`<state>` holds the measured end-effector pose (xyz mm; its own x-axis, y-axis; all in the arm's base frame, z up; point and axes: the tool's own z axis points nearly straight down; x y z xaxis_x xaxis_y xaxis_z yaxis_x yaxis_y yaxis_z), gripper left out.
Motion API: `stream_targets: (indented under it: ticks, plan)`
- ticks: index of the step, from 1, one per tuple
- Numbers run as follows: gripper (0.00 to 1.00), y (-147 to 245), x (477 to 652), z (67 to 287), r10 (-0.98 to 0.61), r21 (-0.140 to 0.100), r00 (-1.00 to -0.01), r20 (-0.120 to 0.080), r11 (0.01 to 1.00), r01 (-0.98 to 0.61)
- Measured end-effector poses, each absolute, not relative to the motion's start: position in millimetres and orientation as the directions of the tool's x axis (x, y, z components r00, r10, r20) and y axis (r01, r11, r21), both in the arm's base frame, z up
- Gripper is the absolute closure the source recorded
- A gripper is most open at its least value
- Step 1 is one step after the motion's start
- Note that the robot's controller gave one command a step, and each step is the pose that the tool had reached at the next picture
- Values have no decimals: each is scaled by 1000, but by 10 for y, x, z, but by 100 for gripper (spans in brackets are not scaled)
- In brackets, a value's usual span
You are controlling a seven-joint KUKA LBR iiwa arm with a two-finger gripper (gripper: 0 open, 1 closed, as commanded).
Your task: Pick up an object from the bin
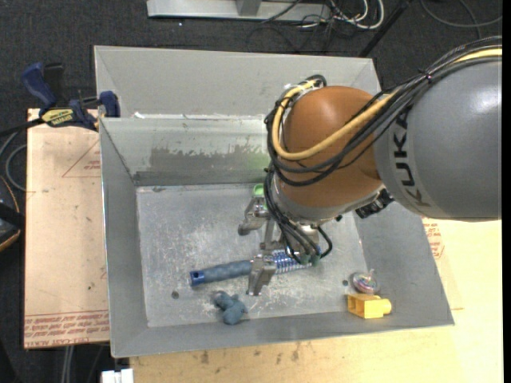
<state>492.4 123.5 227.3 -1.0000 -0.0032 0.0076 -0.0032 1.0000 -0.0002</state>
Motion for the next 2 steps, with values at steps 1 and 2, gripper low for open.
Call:
stream_targets:
  ticks: [1, 2]
  plan:
    - [0, 725, 5132, 1020, 93, -2, -996, 7, 996, 93]
    - [0, 375, 5265, 741, 205, 9, -979, -3, 979, 205]
